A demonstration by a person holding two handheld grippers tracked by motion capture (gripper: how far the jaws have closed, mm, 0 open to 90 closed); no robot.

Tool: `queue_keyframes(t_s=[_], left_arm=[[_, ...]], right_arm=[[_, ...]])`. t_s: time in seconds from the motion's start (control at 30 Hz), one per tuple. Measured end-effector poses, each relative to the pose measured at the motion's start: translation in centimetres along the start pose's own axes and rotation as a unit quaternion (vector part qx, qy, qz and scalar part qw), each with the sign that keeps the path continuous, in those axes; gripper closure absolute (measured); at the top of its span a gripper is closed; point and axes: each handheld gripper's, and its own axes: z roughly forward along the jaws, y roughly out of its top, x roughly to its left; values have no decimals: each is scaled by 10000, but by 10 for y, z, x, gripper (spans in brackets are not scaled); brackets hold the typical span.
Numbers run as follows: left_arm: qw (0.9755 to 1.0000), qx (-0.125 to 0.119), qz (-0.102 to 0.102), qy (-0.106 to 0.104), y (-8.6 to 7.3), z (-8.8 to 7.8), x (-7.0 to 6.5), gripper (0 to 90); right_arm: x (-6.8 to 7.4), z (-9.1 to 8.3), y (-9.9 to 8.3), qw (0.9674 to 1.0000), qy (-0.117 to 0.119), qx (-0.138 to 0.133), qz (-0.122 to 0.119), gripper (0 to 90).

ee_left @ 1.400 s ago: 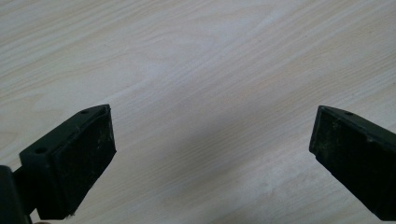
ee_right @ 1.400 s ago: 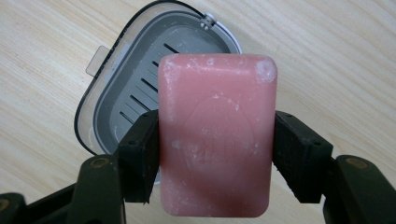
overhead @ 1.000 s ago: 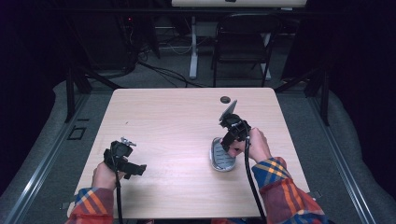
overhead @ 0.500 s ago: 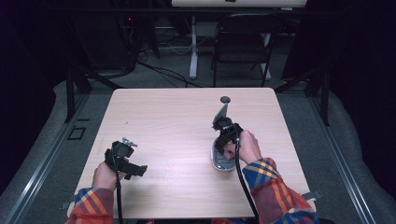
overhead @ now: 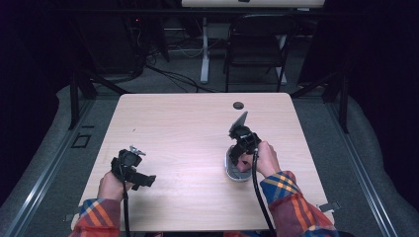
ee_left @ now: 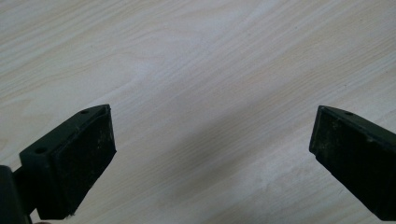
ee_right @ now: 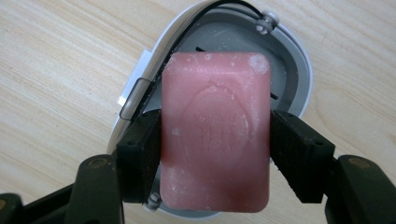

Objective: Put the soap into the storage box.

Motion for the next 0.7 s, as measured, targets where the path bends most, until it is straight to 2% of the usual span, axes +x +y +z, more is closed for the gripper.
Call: queue_keyframes(t_s=[0.1, 0.13, 0.17, 0.2, 0.27, 0.3, 0.37, 0.4, 0.43, 0.47, 0.5, 0.57, 0.67, 0.7], left_arm=[[10000, -13, -2, 19, 0, 0, 0, 0], [10000, -13, -2, 19, 0, 0, 0, 1], [10000, -3, 0, 8, 0, 0, 0, 1], [10000, -2, -1, 8, 0, 0, -1, 0], [10000, 0, 4, 7, 0, 0, -1, 0], [10000, 3, 10, 8, 0, 1, -1, 0], [10000, 12, 14, 4, 0, 1, -1, 0], [10000, 13, 17, 6, 0, 1, -1, 0], [10000, 13, 17, 6, 0, 1, -1, 0], [10000, 26, 28, 6, 0, 1, -1, 1], [10000, 29, 30, 4, 0, 1, -1, 1], [10000, 34, 39, 4, 0, 1, -1, 1], [10000, 35, 39, 6, 0, 1, -1, 1], [10000, 34, 36, 2, 0, 1, -1, 1]], right_arm=[[-2, -3, -2, 9999, 16, 119, -74, 364], [-2, -3, -2, 9999, 16, 119, -74, 364], [-2, -1, -6, 9999, 120, -46, 42, 363], [-3, -3, -6, 9999, 132, 40, -41, 363], [-4, -4, -7, 9998, 196, 36, -13, 362], [-4, -4, -9, 9994, 332, -59, 64, 360], [-3, -4, -10, 9991, 389, -146, 105, 360], [-4, -6, -9, 9992, 396, -91, 40, 361], [-3, -6, -9, 9991, 407, -145, 49, 361], [-1, -5, -10, 9984, 445, -312, 154, 362], [-2, -7, -9, 9989, 408, -217, 67, 365], [-2, -6, -9, 9993, 309, -206, 41, 362], [-1, -7, -9, 9991, 336, -256, 23, 360], [-1, -9, -11, 9988, 322, -364, 4, 355]])
